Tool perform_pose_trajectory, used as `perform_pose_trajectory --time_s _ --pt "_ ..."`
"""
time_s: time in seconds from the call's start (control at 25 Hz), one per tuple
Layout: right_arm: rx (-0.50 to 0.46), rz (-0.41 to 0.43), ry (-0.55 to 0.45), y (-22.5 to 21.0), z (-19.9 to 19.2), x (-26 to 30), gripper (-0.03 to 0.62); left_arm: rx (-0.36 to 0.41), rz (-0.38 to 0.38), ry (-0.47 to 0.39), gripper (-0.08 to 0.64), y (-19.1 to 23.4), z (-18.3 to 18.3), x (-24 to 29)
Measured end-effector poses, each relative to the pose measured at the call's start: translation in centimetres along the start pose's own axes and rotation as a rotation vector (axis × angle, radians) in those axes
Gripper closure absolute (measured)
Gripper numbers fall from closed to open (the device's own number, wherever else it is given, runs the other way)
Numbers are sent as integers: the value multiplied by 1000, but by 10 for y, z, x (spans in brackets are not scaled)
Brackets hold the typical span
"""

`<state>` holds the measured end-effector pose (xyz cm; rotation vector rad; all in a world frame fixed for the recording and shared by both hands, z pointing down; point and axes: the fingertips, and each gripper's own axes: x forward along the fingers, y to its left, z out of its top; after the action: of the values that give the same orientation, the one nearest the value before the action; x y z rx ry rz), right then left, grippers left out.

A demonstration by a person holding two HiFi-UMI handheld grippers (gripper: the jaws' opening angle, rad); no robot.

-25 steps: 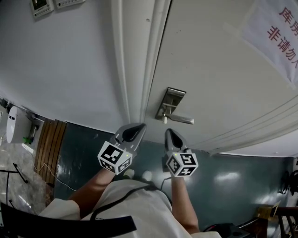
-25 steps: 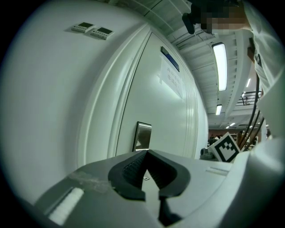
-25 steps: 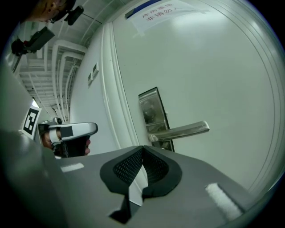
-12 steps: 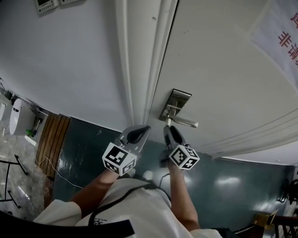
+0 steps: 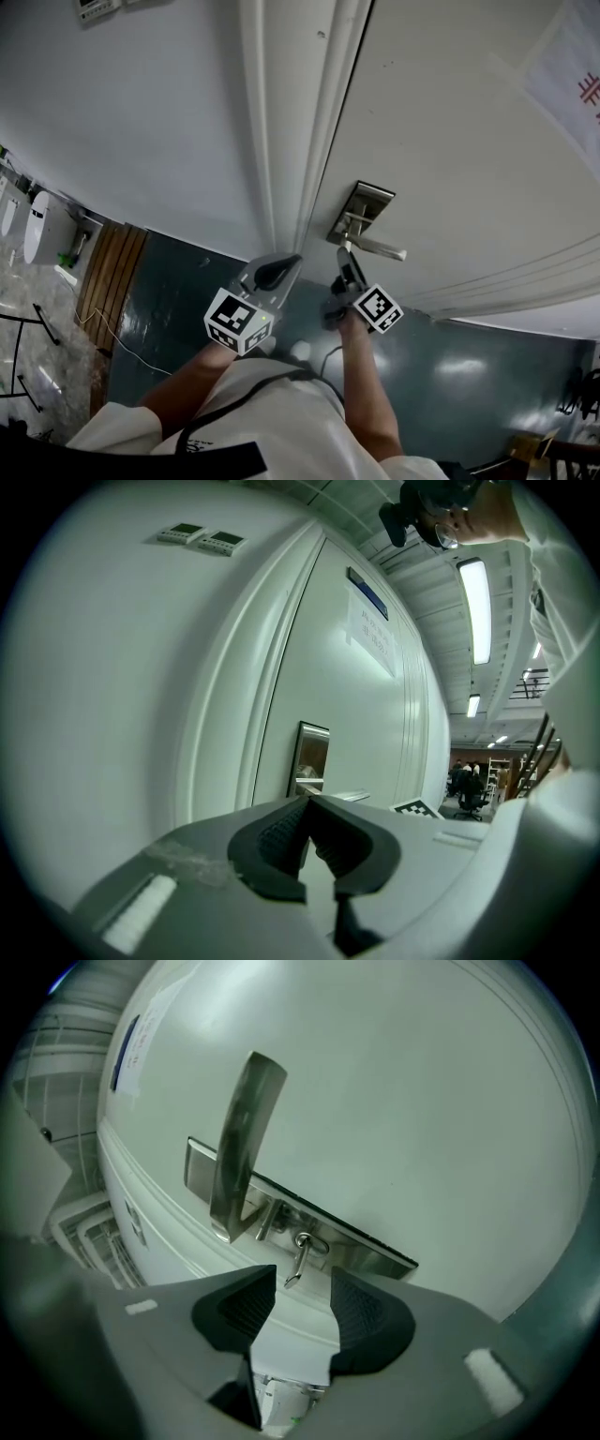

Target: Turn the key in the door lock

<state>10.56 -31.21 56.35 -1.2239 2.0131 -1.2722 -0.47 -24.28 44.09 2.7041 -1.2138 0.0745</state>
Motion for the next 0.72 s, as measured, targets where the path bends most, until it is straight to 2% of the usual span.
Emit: perform_pose_trajectory --time_s 0.16,0.24,0.36,0.44,0.52,0.6,0.72 --pt "33 -16 -6 -7 1 1 414 1 -2 4 554 2 -1 -1" --pt "42 21 -8 -1 1 5 414 1 -3 6 555 3 -1 -2" --pt "47 28 -28 1 4 6 498 2 -8 5 555 5 0 -2" --pt "55 18 -40 -3 5 6 502 3 -12 4 554 4 0 -2" --pt "67 40 -48 -1 6 8 508 3 -15 4 555 4 0 -2" --pt "80 52 -51 1 6 10 540 3 -18 4 554 4 0 -3" --pt "113 60 -64 3 6 10 545 5 -19 2 554 5 1 -4"
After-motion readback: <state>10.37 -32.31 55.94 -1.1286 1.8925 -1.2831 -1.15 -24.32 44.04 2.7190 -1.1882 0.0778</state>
